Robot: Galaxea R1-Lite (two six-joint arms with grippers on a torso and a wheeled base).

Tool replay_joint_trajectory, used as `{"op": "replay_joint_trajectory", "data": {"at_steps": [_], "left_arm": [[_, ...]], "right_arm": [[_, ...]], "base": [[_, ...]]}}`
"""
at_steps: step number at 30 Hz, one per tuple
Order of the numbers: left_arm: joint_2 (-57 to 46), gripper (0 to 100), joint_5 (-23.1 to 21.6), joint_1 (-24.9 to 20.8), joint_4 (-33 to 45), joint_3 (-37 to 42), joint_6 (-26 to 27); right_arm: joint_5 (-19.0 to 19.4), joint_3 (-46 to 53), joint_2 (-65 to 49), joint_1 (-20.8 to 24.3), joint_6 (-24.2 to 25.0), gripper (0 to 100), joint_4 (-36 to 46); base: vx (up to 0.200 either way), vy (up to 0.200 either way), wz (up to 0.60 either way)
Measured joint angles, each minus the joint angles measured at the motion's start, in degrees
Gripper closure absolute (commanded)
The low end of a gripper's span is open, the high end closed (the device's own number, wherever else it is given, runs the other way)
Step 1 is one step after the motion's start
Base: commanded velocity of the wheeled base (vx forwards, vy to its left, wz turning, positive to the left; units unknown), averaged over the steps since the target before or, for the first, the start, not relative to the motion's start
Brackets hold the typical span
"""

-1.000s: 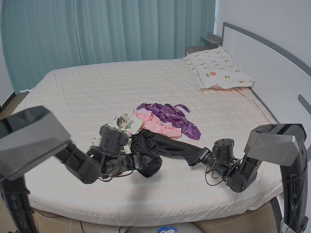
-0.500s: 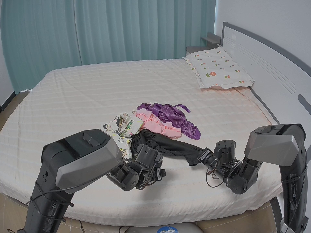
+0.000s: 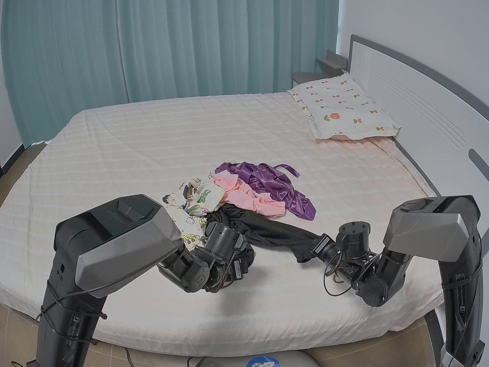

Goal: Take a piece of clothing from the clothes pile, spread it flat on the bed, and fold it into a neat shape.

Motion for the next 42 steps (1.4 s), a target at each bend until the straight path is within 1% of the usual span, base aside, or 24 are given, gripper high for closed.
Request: {"op": "replay_joint_trajectory", "data": {"at_steps": [2, 7, 12, 16, 22, 23, 29, 33, 38, 42], "left_arm": [[-0.18, 0, 0.39, 0.34, 1.13, -0.05, -0.05], [0.11, 0, 0.61, 0.8, 0.94, -1.23, -0.27], [2.44, 0, 0.77, 0.78, 1.27, -6.12, -1.41], [4.47, 0, 0.77, -0.16, 2.94, -9.9, -2.55], [6.55, 0, 1.12, -0.88, 6.03, -13.69, -2.82], [6.79, 100, 1.12, -1.05, 6.3, -14.03, -2.82], [7.12, 100, 1.51, -1.32, 9.01, -14.1, -3.36], [6.21, 100, 1.37, -0.96, 11.12, -13.78, -7.22], [2.32, 100, 0.79, 0.23, 11.36, -12.24, -9.74], [-3.17, 100, -0.33, 1.0, 9.4, -9.07, -11.24]], "right_arm": [[0.0, -0.02, 0.11, 0.0, -0.01, 100, 0.0], [0.0, -0.11, 0.3, 0.0, -0.04, 100, 0.0], [0.0, -0.2, 0.44, 0.0, -0.04, 100, 0.0], [0.0, -0.4, 0.63, 0.0, -0.06, 100, 0.0], [0.0, -0.57, 0.83, 0.05, -0.06, 100, -0.05], [0.0, -0.63, 0.83, 0.05, -0.06, 100, -0.07], [0.38, -0.44, 0.83, 0.06, 0.46, 100, -1.39], [1.15, 0.0, 0.74, 0.09, 1.39, 100, -3.41], [2.0, 1.68, 0.2, 0.11, 1.69, 100, -8.79], [2.88, 3.72, -2.23, -0.17, 1.39, 100, -12.62]], "base": [[0.0, 0.0, 0.0], [0.0, 0.0, 0.0], [0.0, 0.0, 0.0], [0.0, 0.0, 0.0], [0.0, 0.0, 0.0], [0.0, 0.0, 0.0], [0.0, 0.0, 0.0], [0.0, 0.0, 0.0], [0.0, 0.0, 0.0], [0.0, 0.0, 0.0]]}}
